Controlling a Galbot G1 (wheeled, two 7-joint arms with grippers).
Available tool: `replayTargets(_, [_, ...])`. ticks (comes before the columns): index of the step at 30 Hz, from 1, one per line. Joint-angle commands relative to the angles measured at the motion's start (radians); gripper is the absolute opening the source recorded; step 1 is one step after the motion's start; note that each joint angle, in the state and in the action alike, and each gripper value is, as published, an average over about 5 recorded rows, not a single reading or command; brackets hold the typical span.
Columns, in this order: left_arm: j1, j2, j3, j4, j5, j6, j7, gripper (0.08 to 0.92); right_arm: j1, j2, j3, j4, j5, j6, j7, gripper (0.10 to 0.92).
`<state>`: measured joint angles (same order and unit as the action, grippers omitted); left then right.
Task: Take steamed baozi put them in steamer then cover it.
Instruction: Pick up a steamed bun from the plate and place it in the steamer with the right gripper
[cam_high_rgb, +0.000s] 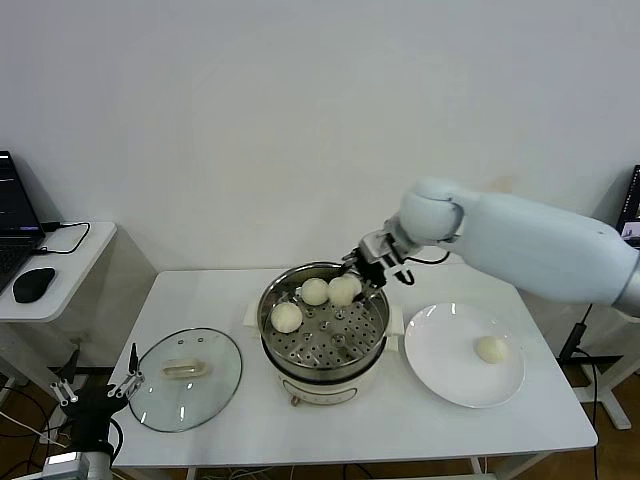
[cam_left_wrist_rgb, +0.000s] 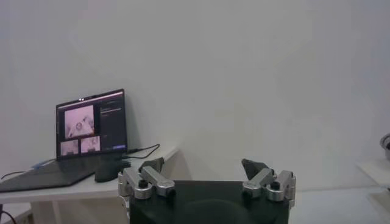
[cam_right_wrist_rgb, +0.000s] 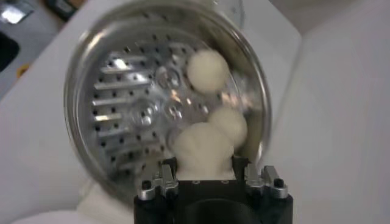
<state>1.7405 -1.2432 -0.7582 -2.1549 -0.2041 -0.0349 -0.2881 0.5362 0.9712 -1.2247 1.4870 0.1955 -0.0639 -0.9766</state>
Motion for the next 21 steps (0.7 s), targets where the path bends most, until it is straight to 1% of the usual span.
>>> replayTargets(1, [-0.002,-0.002,0.001,0.002,0.0,0.0,0.0,0.823,0.03,0.107,-0.109,0.001,-0.072,0.142,0.001,0.568])
replayTargets(5, [-0.001,-0.004,-0.001,0.004,-0.002,-0.001,0.0,0.823,0.026,0.128,-0.13,-0.008,-0.149,0.214,-0.009,0.571])
replayTargets(8, [0.0,-0.004,-0.004,0.006,-0.005,-0.002,0.001,0.823,0.019,0.136,-0.143,-0.003,-0.194,0.26,-0.008,0.588])
replayTargets(11, [0.0,-0.003,-0.005,0.007,-0.007,-0.002,0.0,0.823,0.012,0.141,-0.149,0.01,-0.202,0.278,-0.009,0.606])
replayTargets(21, [-0.001,-0.009,-0.004,0.01,-0.006,-0.003,-0.001,0.823,0.004,0.162,-0.147,0.02,-0.212,0.294,-0.002,0.611])
